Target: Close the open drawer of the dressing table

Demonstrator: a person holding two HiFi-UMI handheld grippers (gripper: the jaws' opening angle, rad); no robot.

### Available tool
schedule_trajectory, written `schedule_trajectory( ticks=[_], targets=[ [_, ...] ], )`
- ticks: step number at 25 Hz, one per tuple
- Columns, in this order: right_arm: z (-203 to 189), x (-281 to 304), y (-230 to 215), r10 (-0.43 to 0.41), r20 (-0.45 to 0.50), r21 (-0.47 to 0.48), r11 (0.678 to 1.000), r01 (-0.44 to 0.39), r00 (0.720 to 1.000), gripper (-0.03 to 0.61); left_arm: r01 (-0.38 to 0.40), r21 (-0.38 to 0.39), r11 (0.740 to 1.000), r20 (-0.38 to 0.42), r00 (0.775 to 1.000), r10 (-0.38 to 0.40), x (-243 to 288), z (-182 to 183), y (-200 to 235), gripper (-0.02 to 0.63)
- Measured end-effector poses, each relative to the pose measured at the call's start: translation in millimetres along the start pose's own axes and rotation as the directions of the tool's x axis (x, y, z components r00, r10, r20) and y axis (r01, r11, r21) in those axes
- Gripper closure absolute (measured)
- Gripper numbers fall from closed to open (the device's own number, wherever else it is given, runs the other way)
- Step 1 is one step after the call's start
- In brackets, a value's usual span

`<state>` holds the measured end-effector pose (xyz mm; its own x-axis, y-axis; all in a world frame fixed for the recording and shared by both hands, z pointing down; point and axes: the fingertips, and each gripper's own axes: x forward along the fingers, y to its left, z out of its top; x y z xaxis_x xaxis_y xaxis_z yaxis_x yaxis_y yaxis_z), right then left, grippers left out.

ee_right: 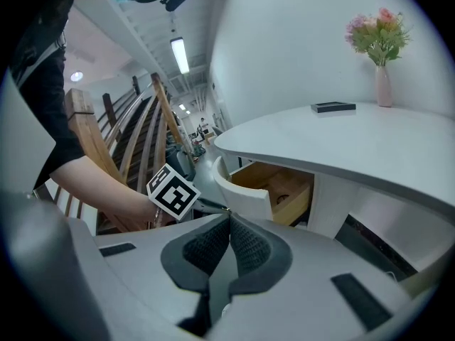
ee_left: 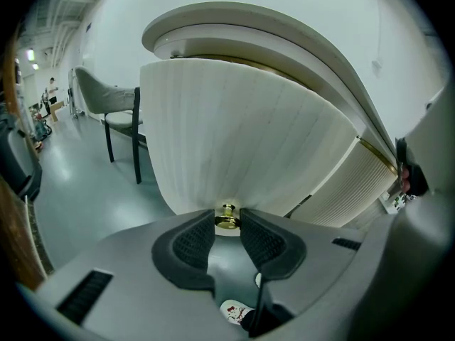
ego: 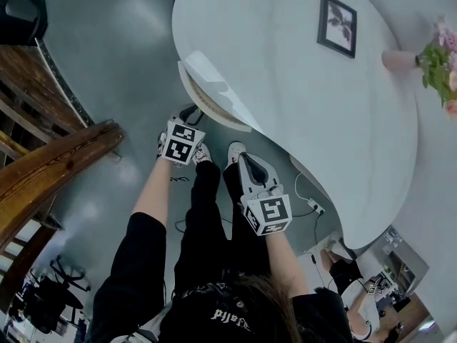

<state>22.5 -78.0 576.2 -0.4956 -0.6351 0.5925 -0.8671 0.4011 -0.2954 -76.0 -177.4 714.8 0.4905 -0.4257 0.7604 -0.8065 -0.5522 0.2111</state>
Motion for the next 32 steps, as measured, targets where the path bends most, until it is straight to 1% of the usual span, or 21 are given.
schedule_trajectory(
  ticks=[10, 20, 32],
  targets=[
    [0, -4, -10, -0.014, 0.002, 0.028, 0.999, 0.014, 1.000, 0.552, -0.005, 0.000, 1.000, -0.002, 1.000, 0.005, 8, 10, -4, 0.491],
    [-1, -2, -16, -0.026, 0.014, 0.065, 0.998, 0.025, 1.000, 0.552, -0.001, -0.001, 1.000, 0.019, 1.000, 0.001, 17, 22, -5, 0.491],
    [-2, -5, -26, -0.042, 0.017, 0.076, 0.996, 0.041, 0.999, 0.552, -0.006, 0.004, 1.000, 0.037, 0.999, 0.006, 29, 37, -8, 0.491]
  ],
)
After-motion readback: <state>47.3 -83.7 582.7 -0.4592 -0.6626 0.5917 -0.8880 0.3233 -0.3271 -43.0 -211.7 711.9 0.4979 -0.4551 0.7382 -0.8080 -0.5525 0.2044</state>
